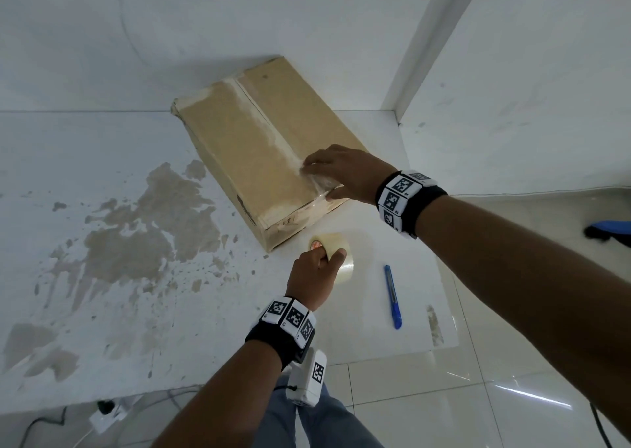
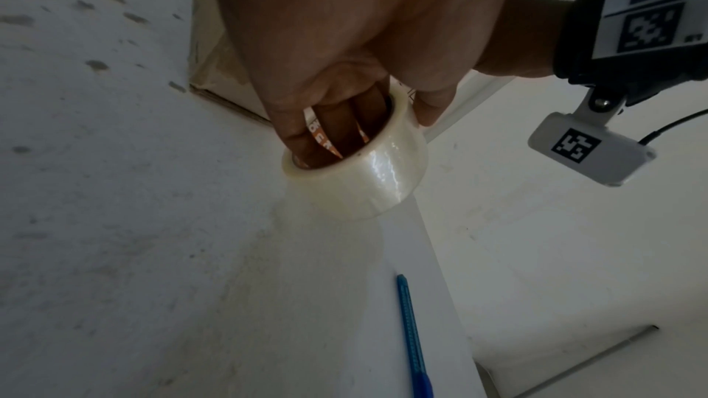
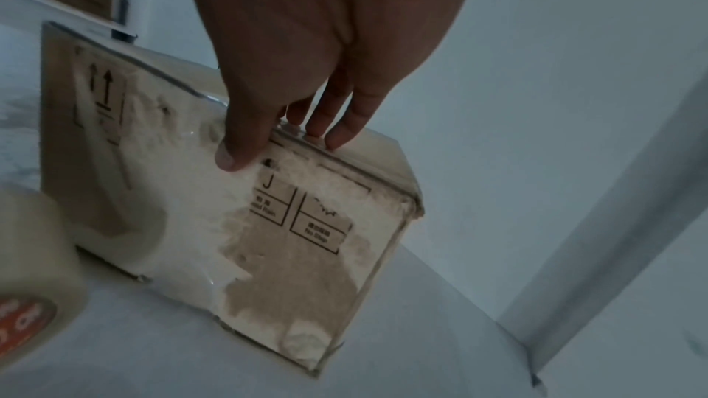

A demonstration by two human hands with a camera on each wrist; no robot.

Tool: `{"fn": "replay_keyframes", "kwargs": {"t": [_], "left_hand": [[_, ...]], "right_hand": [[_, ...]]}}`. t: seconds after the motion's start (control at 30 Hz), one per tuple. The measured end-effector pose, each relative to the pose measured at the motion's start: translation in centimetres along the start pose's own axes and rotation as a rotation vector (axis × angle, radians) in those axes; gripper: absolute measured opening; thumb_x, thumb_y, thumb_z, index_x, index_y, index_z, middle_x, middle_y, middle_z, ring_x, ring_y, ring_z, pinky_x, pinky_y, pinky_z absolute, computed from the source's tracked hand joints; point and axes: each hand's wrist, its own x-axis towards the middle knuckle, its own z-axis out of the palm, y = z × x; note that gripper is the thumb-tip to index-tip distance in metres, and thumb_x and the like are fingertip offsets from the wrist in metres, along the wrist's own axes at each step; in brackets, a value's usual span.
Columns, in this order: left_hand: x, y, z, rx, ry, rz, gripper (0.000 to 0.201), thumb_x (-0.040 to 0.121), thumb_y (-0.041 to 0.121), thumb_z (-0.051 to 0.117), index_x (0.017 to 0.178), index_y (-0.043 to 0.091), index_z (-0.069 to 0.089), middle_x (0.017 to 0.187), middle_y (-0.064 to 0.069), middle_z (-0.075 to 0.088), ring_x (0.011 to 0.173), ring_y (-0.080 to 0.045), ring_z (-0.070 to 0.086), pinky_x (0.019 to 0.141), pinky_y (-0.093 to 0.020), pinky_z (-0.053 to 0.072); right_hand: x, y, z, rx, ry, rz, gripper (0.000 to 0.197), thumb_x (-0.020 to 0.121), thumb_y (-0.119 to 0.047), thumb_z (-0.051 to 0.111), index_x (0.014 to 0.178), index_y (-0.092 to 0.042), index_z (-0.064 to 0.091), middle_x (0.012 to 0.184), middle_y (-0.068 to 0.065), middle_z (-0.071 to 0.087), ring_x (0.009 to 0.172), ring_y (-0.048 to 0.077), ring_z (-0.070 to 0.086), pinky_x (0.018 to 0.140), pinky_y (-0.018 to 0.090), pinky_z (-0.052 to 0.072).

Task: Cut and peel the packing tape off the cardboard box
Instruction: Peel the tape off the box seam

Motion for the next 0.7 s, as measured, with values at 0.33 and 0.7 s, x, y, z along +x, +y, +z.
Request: {"fn": "replay_keyframes", "kwargs": {"t": [0.33, 0.7], "left_hand": [[-0.2, -0.2, 0.1, 0.019, 0.01, 0.011, 0.047, 0.085, 0.052, 0.047, 0.077, 0.007, 0.06, 0.067, -0.008, 0.059, 0.075, -0.028, 0.055, 0.07, -0.031, 0.044], [-0.8, -0.2, 0.3, 0.043, 0.023, 0.016, 0.053, 0.087, 0.051, 0.049, 0.088, 0.001, 0.068, 0.08, -0.015, 0.071, 0.077, -0.024, 0.056, 0.068, -0.027, 0.039]], "right_hand": [[0.5, -0.4, -0.8, -0.231, -0.09, 0.002, 0.068, 0.089, -0.034, 0.069, 0.148, -0.019, 0.04, 0.143, 0.0, 0.048, 0.124, 0.024, 0.047, 0.088, 0.039, 0.051], [-0.2, -0.4, 1.2, -0.195, -0.001, 0.01, 0.072, 0.087, -0.025, 0.072, 0.15, -0.017, 0.039, 0.149, -0.002, 0.047, 0.123, 0.026, 0.047, 0.085, 0.042, 0.054]]}}
